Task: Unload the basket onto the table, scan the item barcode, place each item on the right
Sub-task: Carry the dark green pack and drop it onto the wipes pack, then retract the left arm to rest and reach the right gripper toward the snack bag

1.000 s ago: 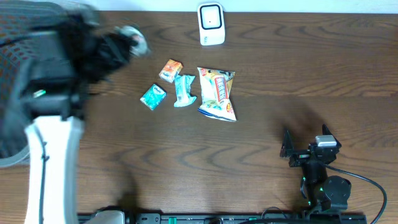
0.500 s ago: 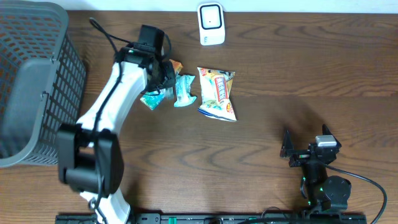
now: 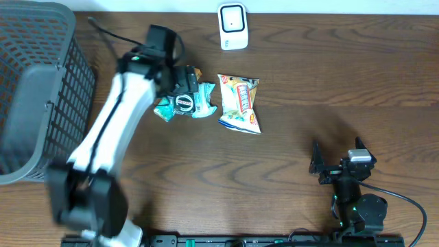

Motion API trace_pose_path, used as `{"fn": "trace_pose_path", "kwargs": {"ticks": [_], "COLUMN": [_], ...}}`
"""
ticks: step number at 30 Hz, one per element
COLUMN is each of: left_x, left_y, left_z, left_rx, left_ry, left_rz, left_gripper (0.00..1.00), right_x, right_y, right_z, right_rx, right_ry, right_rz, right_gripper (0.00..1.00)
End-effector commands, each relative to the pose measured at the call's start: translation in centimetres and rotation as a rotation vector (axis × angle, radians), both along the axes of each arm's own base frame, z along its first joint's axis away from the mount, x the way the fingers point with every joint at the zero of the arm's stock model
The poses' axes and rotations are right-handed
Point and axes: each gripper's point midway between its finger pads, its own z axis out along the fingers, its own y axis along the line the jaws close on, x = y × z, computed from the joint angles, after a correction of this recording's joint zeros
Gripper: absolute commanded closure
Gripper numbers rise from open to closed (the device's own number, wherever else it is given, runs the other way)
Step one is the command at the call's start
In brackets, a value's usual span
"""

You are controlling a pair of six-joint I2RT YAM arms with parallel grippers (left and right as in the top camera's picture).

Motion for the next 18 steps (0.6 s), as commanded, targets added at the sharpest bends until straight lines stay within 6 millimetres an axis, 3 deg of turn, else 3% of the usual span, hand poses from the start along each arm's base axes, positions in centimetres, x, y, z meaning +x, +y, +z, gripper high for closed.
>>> {"fn": "trace_pose_path", "kwargs": {"ticks": [1,8,11,16,18], "left_x": [-3.2,-13.2,-16.5,-21.6,-23.3], "left_y": [2.7,6.1,6.6,8.2,8.5], "left_z": [9.0,14.5,16.4,18.2,18.8], "left_rx": [0.017,0.048,0.031,-0.043,-0.056], "left_ry": [-0.173,-0.224,-0.288,-0.36,-0.397], "left_rz": [0.002,0.041,0.058,0.234,0.238], "left_gripper": [0.02,0.02,0.02,0.02,0.02], "right_x": [0.0,0.0,0.0,0.0,-0.1], "right_y": [-0.1,-0.1,-0.1,-0.1,1.2], "right_z": [-0.1,-0.1,-0.1,0.3,1.3], "right_rx": [-0.011,-0.011,-0.011,-0.011,0.084], "right_ry": [-0.001,-0.001,-0.001,-0.016,-0.048], "right_rz": [-0.005,-0.005,-0.005,-0.005,0.069], "right_gripper": [0.01,0.01,0.01,0.01,0.01]}}
